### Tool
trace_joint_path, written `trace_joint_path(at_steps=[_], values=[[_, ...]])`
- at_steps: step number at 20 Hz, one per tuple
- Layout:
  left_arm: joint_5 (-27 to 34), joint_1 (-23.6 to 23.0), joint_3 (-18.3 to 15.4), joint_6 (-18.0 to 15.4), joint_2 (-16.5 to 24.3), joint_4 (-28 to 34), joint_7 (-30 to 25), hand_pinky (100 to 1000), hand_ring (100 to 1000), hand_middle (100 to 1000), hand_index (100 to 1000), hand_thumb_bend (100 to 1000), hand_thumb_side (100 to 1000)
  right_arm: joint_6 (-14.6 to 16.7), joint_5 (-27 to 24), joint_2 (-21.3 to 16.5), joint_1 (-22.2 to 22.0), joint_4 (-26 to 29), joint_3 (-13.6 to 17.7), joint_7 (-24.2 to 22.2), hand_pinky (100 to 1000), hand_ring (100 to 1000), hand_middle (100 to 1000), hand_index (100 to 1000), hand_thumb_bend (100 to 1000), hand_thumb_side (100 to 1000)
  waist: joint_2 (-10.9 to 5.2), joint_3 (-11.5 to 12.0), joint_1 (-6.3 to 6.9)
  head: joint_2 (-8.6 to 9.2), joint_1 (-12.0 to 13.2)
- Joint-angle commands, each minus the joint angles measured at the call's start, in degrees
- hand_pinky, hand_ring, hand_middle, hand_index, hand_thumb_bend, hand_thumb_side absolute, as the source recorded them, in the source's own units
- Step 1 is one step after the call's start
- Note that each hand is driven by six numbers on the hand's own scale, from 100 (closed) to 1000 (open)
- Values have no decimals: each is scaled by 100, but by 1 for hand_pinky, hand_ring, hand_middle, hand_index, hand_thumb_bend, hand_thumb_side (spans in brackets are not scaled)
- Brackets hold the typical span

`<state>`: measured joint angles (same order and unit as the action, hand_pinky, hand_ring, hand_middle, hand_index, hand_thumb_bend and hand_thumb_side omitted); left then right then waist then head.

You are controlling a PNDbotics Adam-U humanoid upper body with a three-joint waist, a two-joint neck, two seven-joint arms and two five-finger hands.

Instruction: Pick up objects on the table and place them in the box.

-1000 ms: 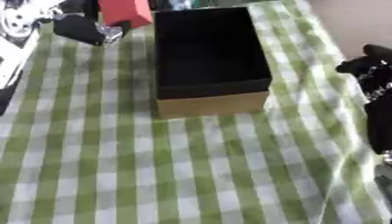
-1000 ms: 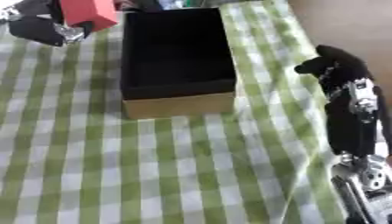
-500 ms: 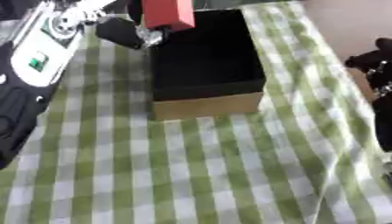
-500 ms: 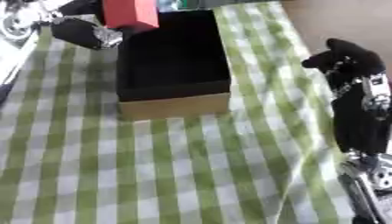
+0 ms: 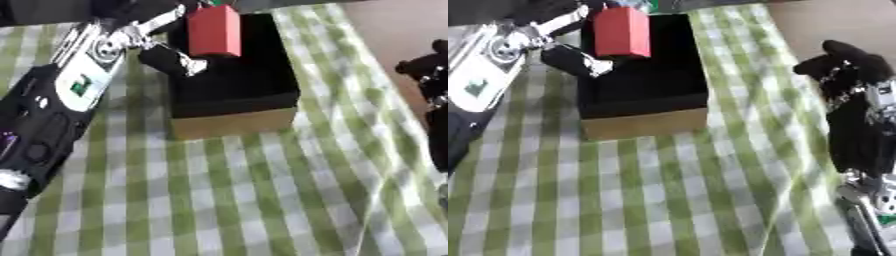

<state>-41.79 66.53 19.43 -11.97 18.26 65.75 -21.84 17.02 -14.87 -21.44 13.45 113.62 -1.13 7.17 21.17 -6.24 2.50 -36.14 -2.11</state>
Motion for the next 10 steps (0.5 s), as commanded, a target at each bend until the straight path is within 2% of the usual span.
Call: trace_joint_path(at_steps=[1,3,4,5,7,8,9,10], values=[[-202,102,21,-167,-40,-18,56,515,459,475,654,100,448,-24,-75,-53,55,97,-7,-45,857,672,597,788,100,890,-241,-24,27,62,12],[-282,109,59,-313,-53,-32,41,531,500,546,742,100,533,-45,-76,-33,55,97,-11,-60,857,672,597,788,100,891,-239,-36,33,70,14],[-333,112,68,-380,-46,-29,30,567,600,653,846,100,645,-54,-74,-27,52,97,-9,-63,858,672,597,788,100,891,-238,-37,36,70,10],[-414,114,75,-438,-33,-17,28,588,652,704,890,162,689,-60,-71,-24,47,97,-5,-62,858,672,597,788,100,891,-239,-36,41,70,4],[-628,107,69,-492,-1,14,64,651,799,831,994,387,824,-69,-64,-22,40,97,-1,-60,858,672,596,788,100,891,-239,-34,51,68,-11],[-759,102,69,-500,14,31,93,679,839,873,1000,490,867,-72,-61,-20,37,97,-1,-59,858,672,596,788,100,891,-239,-34,53,70,-17],[-908,100,69,-502,30,47,128,703,869,899,1000,599,884,-76,-59,-17,35,97,0,-57,858,672,596,788,100,891,-239,-35,55,69,-22],[-1050,94,64,-494,37,56,167,720,889,912,1000,668,876,-80,-59,-13,35,97,-1,-56,858,672,596,788,100,891,-238,-35,56,70,-23]])
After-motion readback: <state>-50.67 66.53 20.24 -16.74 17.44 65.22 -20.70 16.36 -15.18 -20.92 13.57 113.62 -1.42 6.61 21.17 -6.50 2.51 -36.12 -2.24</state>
